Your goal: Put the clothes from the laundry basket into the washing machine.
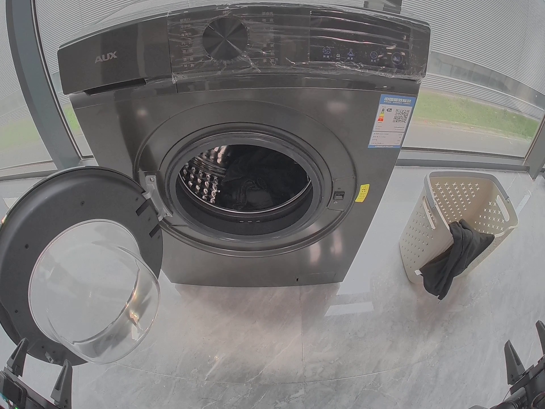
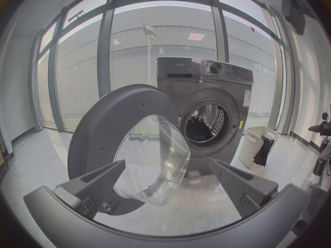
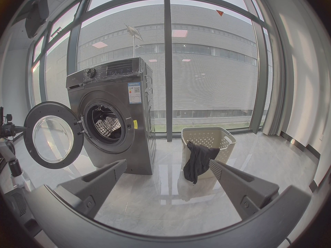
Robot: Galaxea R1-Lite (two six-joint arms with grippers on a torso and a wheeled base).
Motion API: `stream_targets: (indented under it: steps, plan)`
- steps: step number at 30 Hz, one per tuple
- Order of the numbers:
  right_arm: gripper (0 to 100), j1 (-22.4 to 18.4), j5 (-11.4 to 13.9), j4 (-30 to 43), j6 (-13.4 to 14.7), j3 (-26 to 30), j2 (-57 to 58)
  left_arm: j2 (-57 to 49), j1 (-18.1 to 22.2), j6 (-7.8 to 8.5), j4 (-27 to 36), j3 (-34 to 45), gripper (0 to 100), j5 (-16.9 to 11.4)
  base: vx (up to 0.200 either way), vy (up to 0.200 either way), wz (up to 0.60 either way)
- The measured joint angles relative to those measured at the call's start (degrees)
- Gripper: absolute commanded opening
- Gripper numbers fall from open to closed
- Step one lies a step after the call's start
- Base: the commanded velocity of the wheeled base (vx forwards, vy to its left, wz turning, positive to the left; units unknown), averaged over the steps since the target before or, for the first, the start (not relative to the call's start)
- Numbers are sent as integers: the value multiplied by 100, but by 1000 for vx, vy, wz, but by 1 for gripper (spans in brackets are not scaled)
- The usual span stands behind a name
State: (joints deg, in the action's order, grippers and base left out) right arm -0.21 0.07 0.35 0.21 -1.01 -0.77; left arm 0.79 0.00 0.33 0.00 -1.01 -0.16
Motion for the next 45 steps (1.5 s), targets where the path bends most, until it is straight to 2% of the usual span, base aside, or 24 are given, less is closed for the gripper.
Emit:
stream_targets:
  steps: [3, 40, 45]
  plan:
    - [100, -1, 2, -4, -5, 0, 6, -6, 2, -87, -10, 0, 100, 108, 0, -200, 0]
    - [100, 2, 0, -2, -2, 0, 4, -5, 5, -93, -13, 0, 100, 117, 0, -200, 0]
    - [100, 2, 0, 2, -2, 0, 2, -2, 5, -117, -18, 0, 100, 117, 0, 0, 0]
